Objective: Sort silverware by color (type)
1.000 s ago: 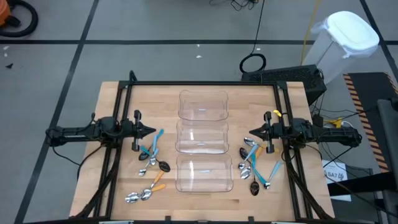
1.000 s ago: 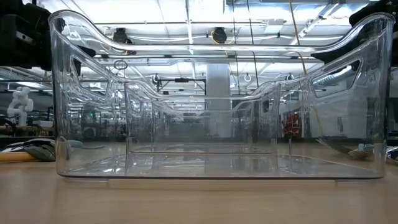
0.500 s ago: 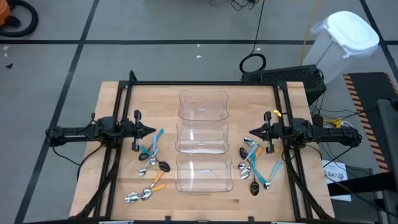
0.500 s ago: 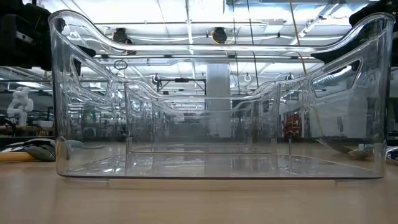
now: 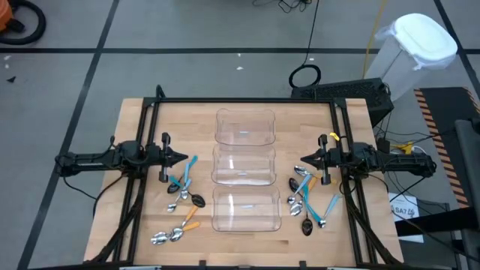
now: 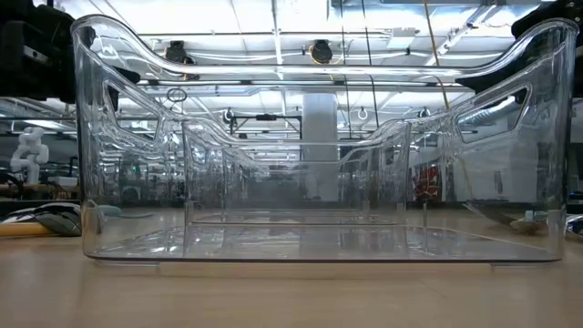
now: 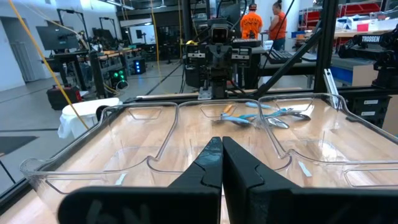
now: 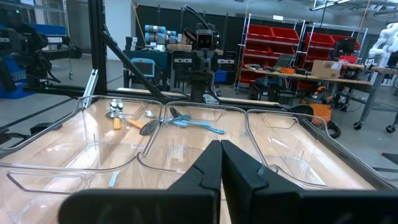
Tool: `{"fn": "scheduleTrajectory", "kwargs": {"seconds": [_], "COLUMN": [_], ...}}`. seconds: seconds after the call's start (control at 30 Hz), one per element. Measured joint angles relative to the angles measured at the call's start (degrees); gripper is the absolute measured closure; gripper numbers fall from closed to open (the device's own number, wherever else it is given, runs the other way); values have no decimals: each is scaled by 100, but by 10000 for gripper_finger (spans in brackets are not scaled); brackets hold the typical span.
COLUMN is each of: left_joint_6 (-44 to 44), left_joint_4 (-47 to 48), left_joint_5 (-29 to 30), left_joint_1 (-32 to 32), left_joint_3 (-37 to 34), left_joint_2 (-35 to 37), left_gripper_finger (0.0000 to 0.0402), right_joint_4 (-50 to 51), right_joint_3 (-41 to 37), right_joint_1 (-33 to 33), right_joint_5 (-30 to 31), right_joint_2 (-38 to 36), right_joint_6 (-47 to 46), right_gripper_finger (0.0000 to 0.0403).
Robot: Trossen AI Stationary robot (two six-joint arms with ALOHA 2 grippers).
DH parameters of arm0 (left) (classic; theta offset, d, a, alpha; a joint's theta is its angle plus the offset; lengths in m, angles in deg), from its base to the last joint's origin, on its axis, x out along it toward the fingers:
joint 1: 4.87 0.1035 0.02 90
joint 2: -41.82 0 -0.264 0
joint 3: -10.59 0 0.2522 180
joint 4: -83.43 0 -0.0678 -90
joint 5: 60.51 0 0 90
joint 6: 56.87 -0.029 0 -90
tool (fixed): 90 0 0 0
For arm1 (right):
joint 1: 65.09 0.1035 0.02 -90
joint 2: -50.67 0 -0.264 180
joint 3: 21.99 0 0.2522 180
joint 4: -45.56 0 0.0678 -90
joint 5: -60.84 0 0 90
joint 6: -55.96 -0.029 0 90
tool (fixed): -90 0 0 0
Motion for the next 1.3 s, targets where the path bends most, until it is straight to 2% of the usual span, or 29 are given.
{"fn": "scheduleTrajectory", "kwargs": {"seconds": [1.03,1.3], "left_joint_6": [0,0], "left_joint_4": [0,0], "left_joint_5": [1,1], "left_joint_1": [0,0], "left_joint_3": [-1,0], "left_joint_2": [-1,0], "left_gripper_finger": [401,401], "right_joint_4": [-2,92], "right_joint_3": [14,579], "right_joint_1": [2,94], "right_joint_5": [-1,-11], "right_joint_2": [1,169], "right_joint_6": [1,-224], "right_gripper_finger": [401,401]}}
